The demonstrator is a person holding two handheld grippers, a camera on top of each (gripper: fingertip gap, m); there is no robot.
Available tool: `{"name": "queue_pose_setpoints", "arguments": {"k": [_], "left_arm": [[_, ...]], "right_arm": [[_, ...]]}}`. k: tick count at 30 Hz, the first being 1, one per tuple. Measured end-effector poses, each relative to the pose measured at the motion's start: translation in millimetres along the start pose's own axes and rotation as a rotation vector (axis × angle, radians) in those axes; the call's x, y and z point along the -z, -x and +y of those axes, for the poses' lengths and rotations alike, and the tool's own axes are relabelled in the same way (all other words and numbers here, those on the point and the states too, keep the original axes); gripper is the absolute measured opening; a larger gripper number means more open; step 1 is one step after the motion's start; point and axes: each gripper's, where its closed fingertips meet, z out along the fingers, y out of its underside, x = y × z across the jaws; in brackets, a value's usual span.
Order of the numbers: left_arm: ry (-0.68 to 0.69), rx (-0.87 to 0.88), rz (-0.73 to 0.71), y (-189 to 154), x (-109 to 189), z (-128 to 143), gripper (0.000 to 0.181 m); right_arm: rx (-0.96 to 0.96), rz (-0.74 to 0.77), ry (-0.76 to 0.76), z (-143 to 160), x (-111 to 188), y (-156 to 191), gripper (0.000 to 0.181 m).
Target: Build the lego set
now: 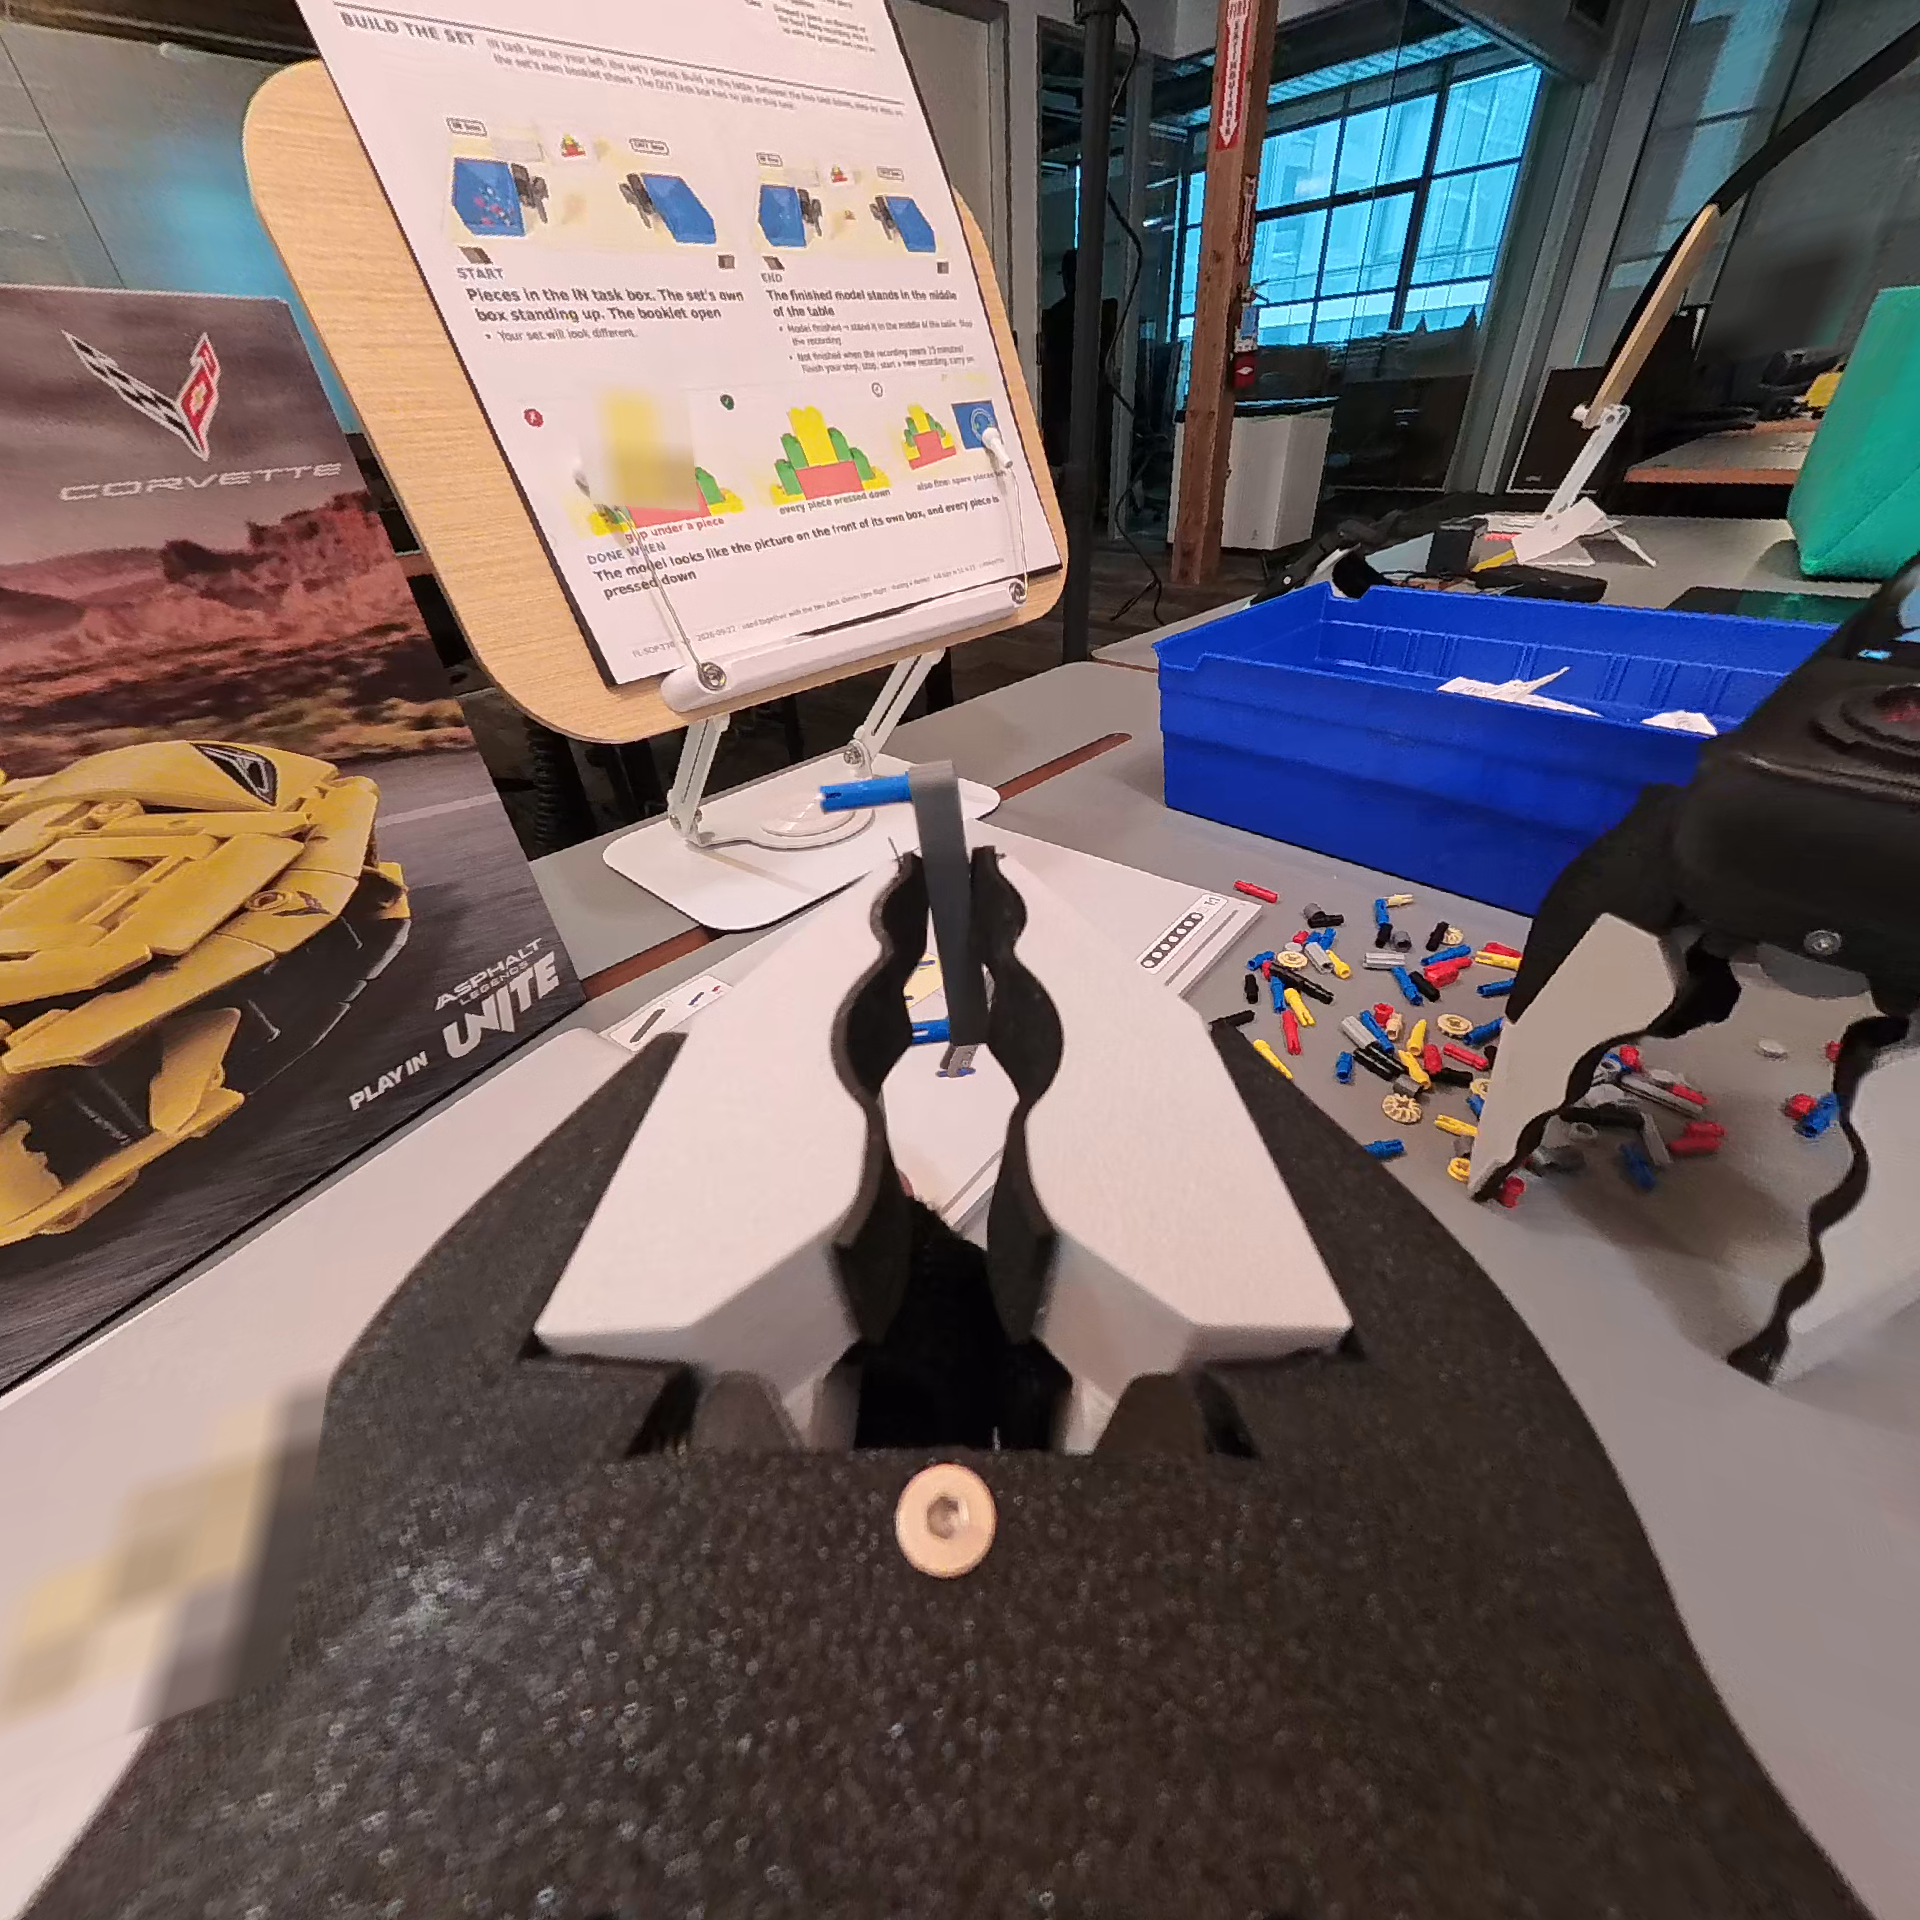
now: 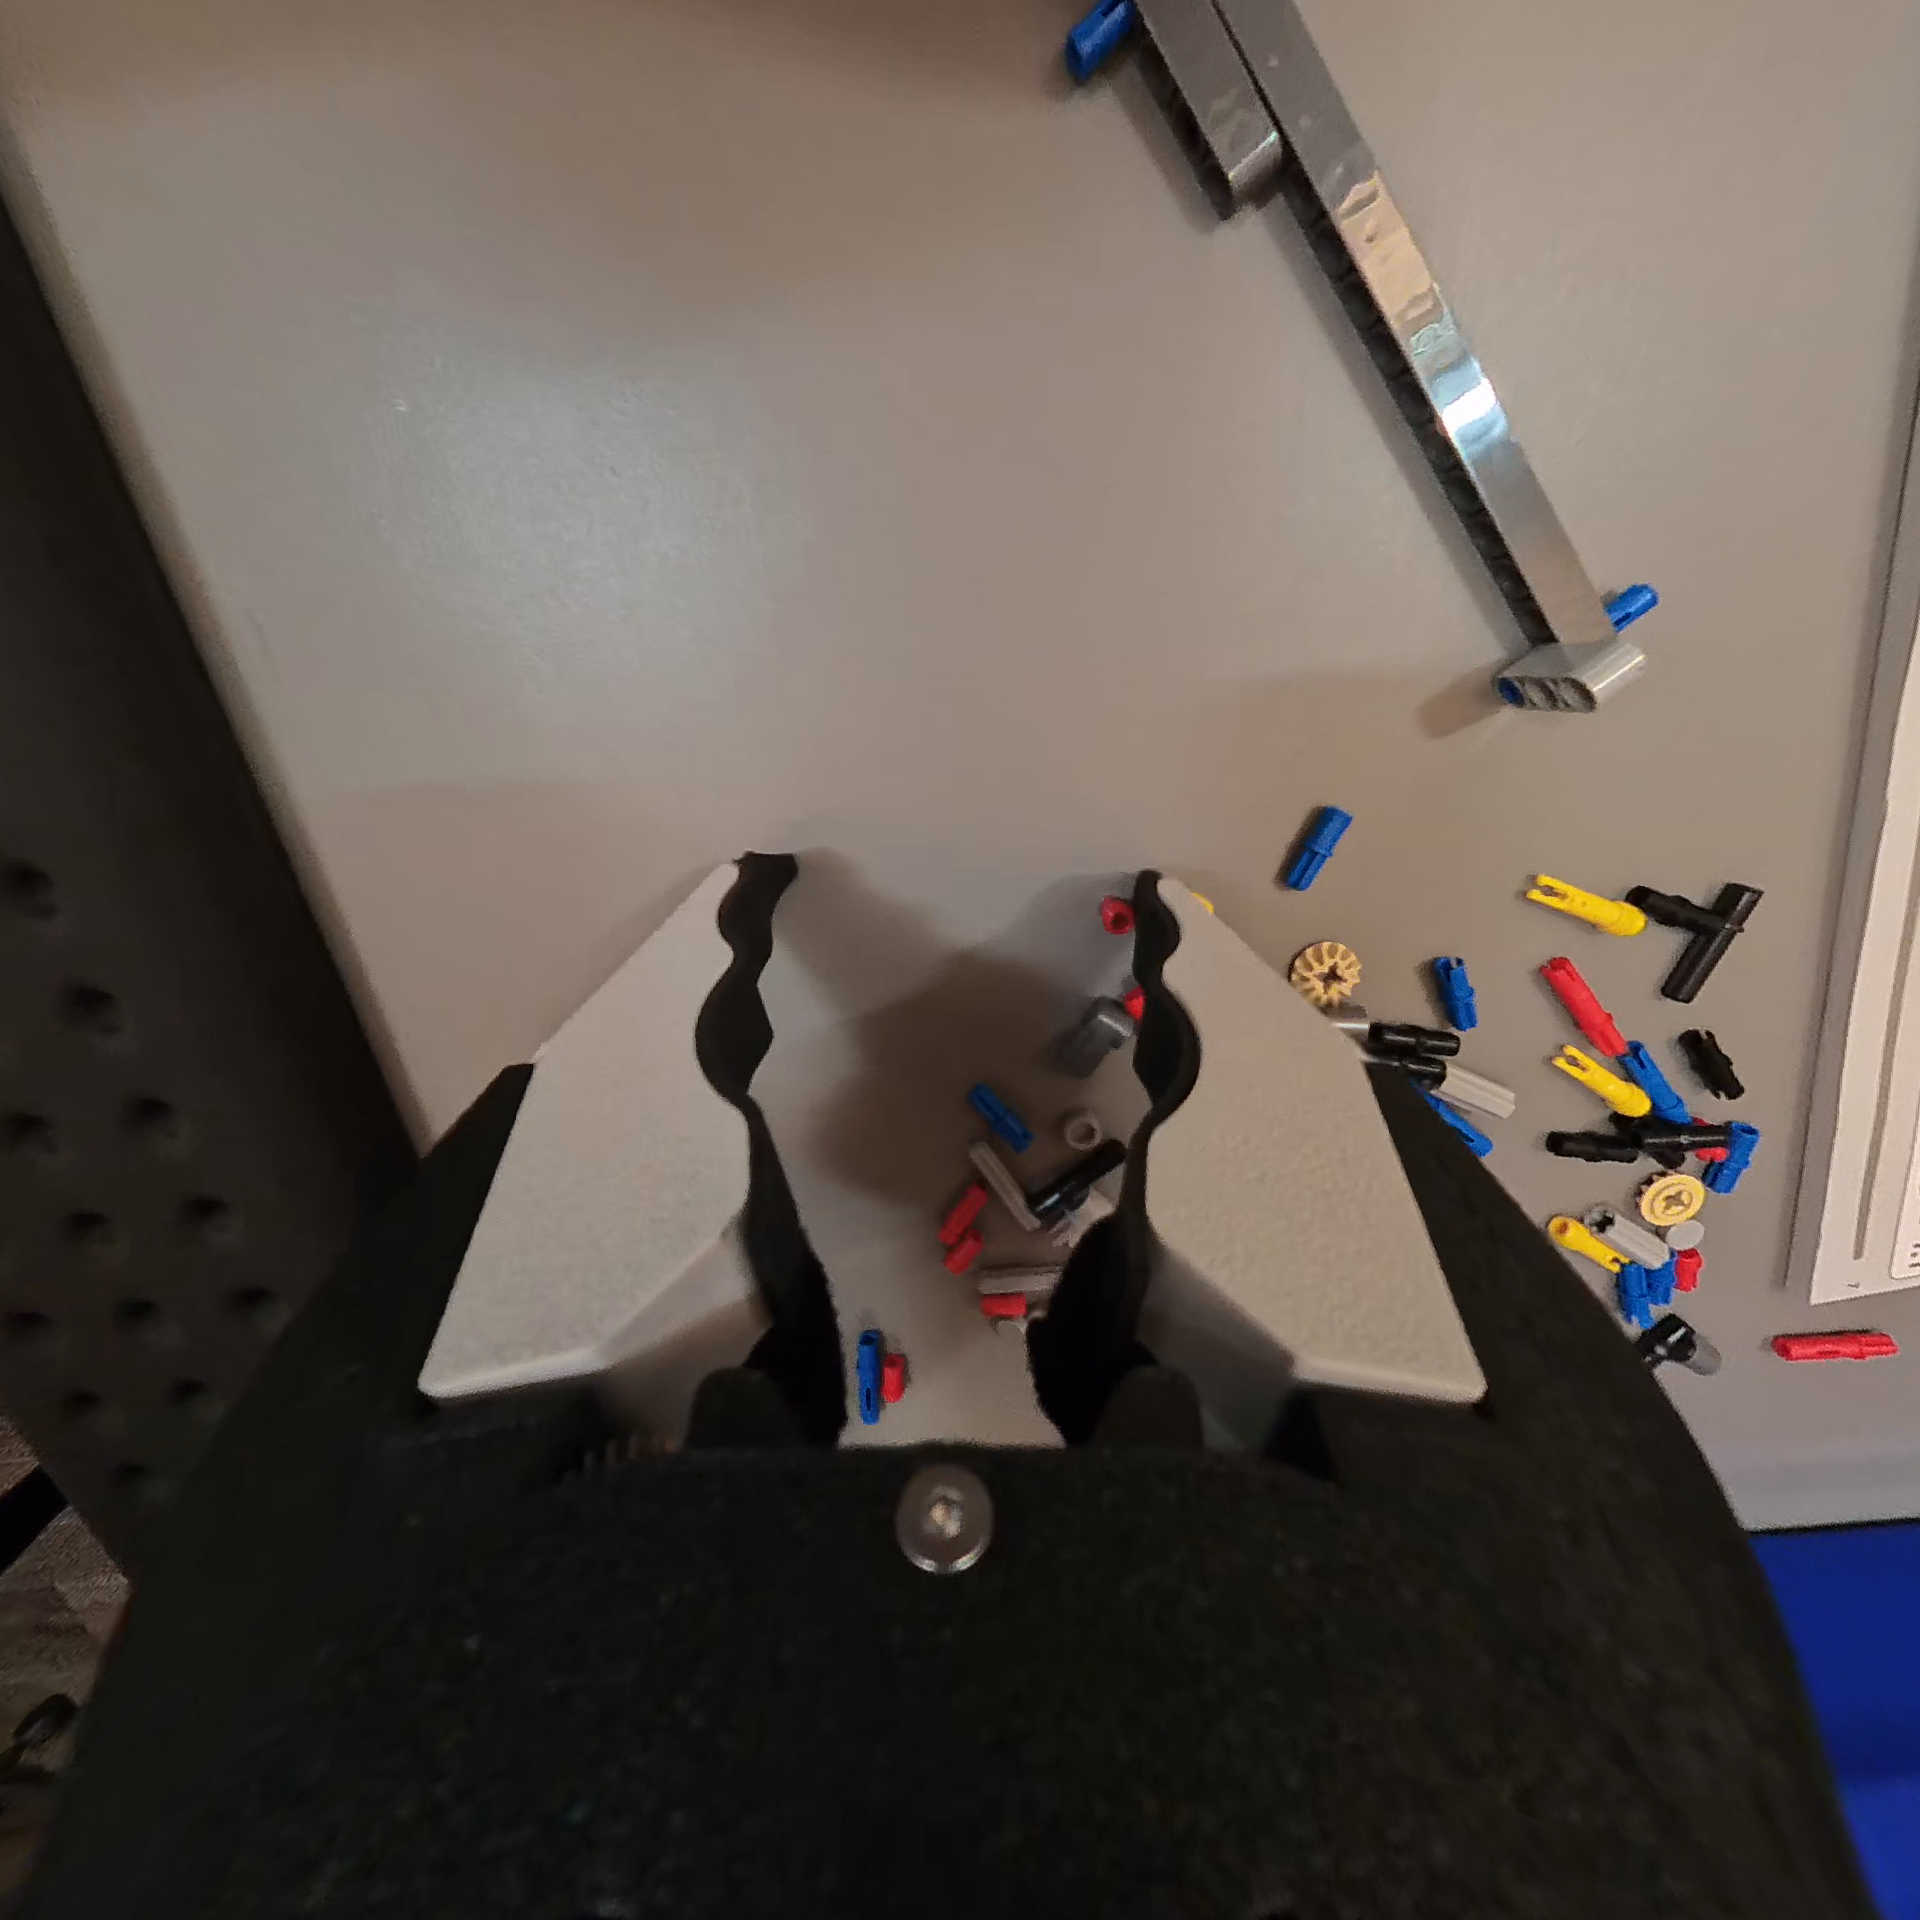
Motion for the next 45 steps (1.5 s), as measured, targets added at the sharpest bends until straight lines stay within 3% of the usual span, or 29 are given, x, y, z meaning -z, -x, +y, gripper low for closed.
{"name": "queue_pose_setpoints", "arguments": {"k": [18,23,27,45], "left_arm": [[0.000,-0.002,0.000,0,0,0,0.006],[-0.003,0.002,0.001,0,0,-1,0.006],[0.002,-0.002,0.004,-1,0,1,0.007],[0.008,0.001,0.019,-4,-1,2,0.006]], "right_arm": [[0.016,0.006,-0.126,-29,11,3,0.067],[-0.044,0.069,-0.075,-15,8,-13,0.050],[-0.066,0.086,-0.067,-17,9,-22,0.023],[-0.020,0.088,0.003,-12,-1,-32,0.003]]}}
